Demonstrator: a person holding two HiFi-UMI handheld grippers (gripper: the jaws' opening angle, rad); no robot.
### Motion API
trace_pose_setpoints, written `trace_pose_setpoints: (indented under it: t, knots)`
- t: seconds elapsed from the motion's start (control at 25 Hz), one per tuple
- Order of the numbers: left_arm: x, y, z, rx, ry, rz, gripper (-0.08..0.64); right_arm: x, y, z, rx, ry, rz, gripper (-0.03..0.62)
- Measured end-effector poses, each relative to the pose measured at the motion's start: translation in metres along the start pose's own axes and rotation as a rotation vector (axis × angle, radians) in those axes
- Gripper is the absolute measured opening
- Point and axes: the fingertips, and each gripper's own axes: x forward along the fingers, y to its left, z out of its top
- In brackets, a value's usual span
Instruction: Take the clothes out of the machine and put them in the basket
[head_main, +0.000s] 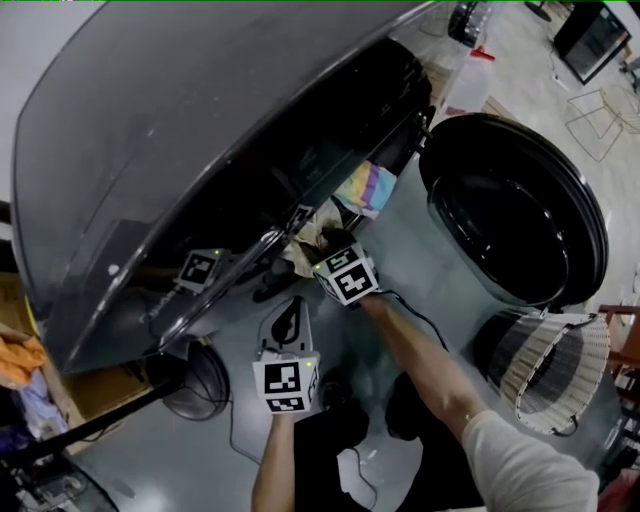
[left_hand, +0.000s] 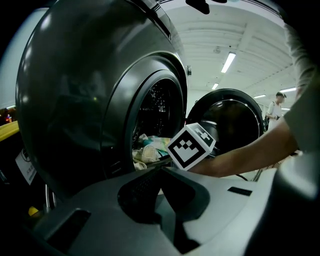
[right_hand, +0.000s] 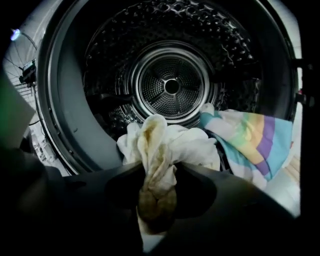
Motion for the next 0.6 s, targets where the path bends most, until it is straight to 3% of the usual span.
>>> trace_pose_setpoints:
  t: [0.28,0.6]
  knots:
    - [-0.029,-0.009,0.026,-0.004,0.022,-0.008,0.017,-0.046,0.029,0.021,0.001,0.001,0.029,0.133]
    - [-0.077,-0.025,0.093,-0.039,0.02,0.005,0.017,-0.15,0.071,0.076,-0.028,-0.03,0.021,0.132]
